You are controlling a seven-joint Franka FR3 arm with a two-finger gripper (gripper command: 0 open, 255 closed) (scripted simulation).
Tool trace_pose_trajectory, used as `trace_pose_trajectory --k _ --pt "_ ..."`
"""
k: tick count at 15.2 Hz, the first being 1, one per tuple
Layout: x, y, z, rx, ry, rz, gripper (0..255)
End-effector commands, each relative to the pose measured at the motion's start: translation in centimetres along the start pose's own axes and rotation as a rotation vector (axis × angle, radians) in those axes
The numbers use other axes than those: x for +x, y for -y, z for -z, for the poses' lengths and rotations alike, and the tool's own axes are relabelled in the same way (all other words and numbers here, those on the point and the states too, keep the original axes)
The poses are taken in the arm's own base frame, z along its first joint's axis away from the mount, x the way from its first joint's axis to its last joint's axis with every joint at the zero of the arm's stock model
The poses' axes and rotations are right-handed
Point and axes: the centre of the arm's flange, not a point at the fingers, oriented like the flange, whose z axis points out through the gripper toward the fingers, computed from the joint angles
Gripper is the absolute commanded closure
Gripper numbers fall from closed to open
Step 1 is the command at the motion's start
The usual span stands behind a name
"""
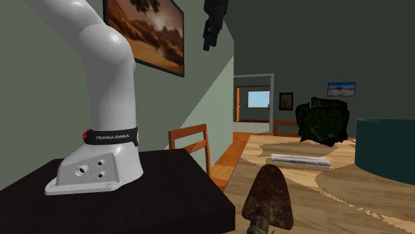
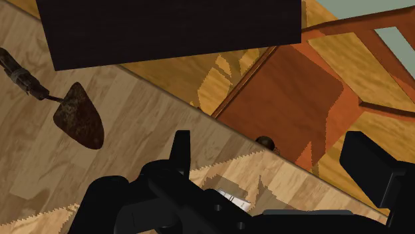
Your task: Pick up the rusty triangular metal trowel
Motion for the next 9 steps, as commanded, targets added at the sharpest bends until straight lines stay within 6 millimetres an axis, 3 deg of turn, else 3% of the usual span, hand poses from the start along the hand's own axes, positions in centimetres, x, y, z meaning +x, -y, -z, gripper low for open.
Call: trace_pose_trajectory --k 1,9 --pt "0.0 0.0 0.0 0.000 0.000 0.000 0" --pt "0.5 -8.3 -6.6 0.008 -0.019 0.053 0"
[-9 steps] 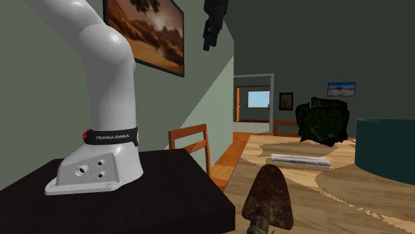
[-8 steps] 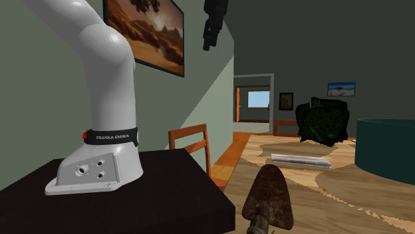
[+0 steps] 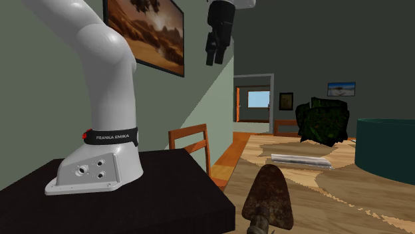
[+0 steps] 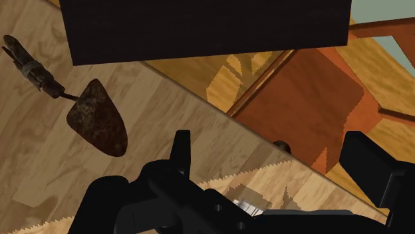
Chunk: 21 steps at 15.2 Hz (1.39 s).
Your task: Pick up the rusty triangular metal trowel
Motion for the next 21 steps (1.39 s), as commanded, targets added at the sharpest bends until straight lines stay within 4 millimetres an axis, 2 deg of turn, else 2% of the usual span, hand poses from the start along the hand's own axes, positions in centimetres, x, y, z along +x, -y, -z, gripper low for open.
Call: trace_pose_trajectory --k 1,11,21 --pt "-0.1 -2.1 -1.7 0.001 -0.006 0.016 0" --pt "0.8 -12.5 -10.0 0.011 -0.030 0.082 0" --pt "2.6 -22.7 -18.3 0.021 -0.054 0.149 0"
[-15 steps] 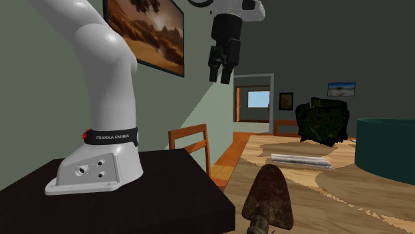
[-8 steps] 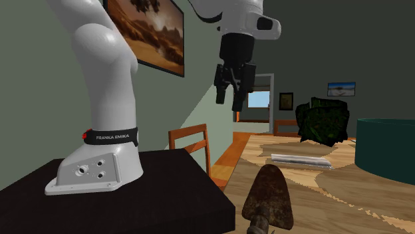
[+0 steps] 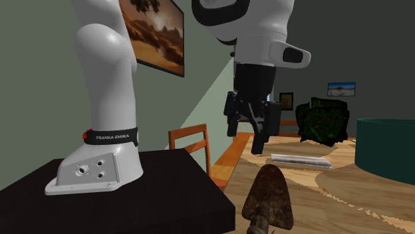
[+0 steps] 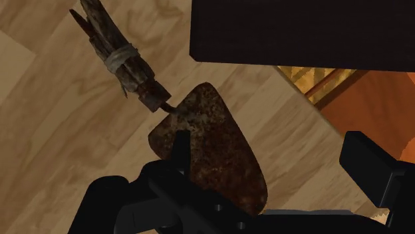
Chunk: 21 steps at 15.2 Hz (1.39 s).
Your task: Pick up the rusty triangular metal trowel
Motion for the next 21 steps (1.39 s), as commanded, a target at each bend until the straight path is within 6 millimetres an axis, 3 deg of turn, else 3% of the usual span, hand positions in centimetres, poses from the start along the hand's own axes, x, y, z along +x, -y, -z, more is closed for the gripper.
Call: trace_pose_trajectory --k 1,7,15,17,18,21 --pt "0.1 -2.2 -1.9 -0.003 -0.005 0.016 0" --pt "0.5 -8.4 -6.9 0.003 -0.019 0.056 0" --pt "0.7 -9.4 -11.0 0.003 -0.020 0.057 0" --pt "0.7 -9.4 -11.0 0.003 -0.020 0.057 0" --pt "0.8 -9.4 -11.0 0.003 -0.020 0.057 255" --pt "0.8 -9.4 -11.0 0.003 -0.020 0.057 255"
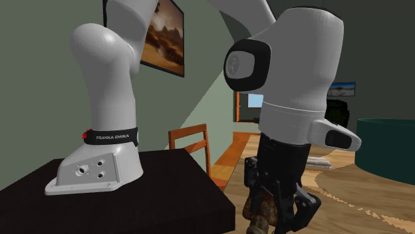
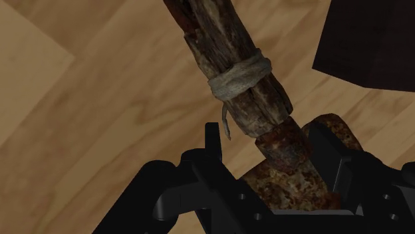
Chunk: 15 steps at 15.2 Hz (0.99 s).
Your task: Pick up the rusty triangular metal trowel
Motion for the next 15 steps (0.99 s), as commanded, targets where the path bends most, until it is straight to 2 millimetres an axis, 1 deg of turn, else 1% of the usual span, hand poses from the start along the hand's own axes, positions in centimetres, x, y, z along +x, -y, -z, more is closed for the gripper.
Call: trace_pose_trajectory --k 1,6,15 --pt "0.0 0.0 0.0 0.000 0.001 -0.001 255" --pt "0.0 0.0 0.0 0.000 0.001 -0.001 255" --pt "-0.1 1.0 4.6 0.000 0.001 -0.001 255"
